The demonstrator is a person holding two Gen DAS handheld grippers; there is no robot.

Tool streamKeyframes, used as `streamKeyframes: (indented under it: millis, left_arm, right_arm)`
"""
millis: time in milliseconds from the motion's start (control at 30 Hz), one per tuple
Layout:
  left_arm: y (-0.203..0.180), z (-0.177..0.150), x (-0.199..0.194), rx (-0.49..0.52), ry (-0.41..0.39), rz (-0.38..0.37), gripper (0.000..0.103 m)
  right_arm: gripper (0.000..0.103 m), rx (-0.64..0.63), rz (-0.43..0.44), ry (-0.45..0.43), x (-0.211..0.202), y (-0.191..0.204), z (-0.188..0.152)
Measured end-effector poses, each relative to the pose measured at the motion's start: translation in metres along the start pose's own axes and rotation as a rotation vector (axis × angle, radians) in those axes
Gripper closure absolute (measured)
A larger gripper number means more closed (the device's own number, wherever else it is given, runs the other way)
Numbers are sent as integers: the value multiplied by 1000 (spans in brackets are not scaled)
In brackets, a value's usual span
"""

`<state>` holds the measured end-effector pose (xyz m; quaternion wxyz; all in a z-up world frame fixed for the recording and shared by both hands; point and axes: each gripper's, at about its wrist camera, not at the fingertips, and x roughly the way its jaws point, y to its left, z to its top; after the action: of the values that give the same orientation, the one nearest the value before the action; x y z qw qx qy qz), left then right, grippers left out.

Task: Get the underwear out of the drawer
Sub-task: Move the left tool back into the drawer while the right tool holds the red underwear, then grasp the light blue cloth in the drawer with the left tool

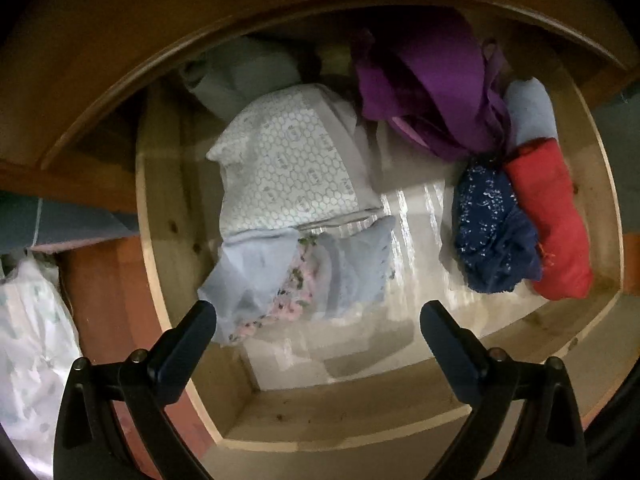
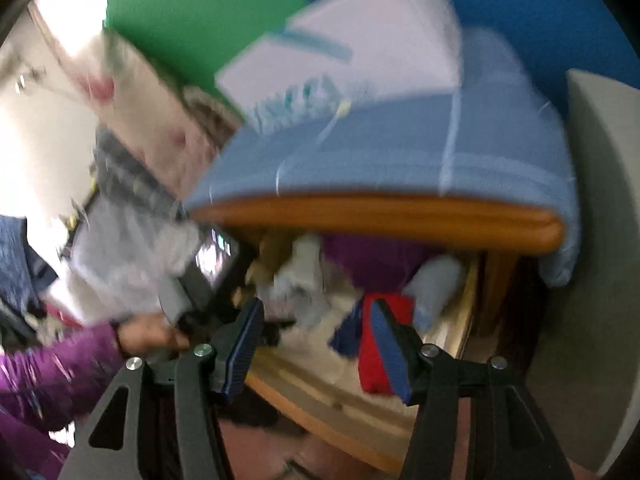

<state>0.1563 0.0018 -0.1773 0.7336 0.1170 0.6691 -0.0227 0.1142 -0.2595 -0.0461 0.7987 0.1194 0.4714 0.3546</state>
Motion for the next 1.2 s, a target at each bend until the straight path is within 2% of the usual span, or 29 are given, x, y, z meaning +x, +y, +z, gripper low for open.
streamKeyframes:
  millis: [100, 167, 267, 333, 433, 467, 533, 567, 600, 633, 767, 900, 1000, 1033, 1067, 1200]
  left_arm:
    - [2, 5, 9, -13, 29, -3, 2]
    - [9, 7, 20, -46, 73, -39, 3]
    - [19, 8, 25, -94, 95, -84, 4]
    - [31, 9, 36, -156, 144, -154, 8]
    - [46, 8, 52, -236, 197, -273, 23]
    - [48, 8, 54, -246, 196, -273, 30]
    - [48, 10, 56, -221, 172, -240, 33]
    - [47, 10, 58, -211, 175, -227, 39]
    - [46, 9, 59, -202, 167, -255, 53]
    - [44, 8, 63, -203, 181, -283, 74]
    - [53, 3, 63, -233, 141, -312, 85]
    - [54, -3, 57, -219, 98, -305, 88]
    - [51, -13, 53, -213, 81, -322, 88]
    - [51, -14, 50, -208, 72, -324, 88]
    - [50, -17, 46, -204, 60, -328, 88]
    - [46, -24, 31, -194, 4, -336, 88]
  right_arm:
    - [46, -53, -79, 127, 33, 8, 1]
    - [46, -73, -123, 215, 57, 10, -1]
    - [46, -108, -183, 335, 90, 11, -6]
    - [46, -124, -218, 387, 104, 10, -10]
    - [46, -118, -271, 455, 124, -1, -15]
    - [46, -113, -279, 464, 128, -3, -17]
    - [46, -95, -281, 490, 136, -8, -18]
    - [46, -91, -287, 507, 142, -10, -19]
    - [46, -95, -299, 521, 147, -11, -19]
    - [46, -110, -320, 541, 154, -12, -22]
    - [46, -146, -382, 611, 178, -14, -32]
    - [46, -133, -400, 668, 195, -25, -42]
    - [46, -139, -384, 660, 196, -26, -41]
    - [51, -130, -372, 656, 196, -28, -40]
    - [63, -117, -370, 658, 196, -31, -40]
    - [69, -126, -342, 629, 190, -30, -39]
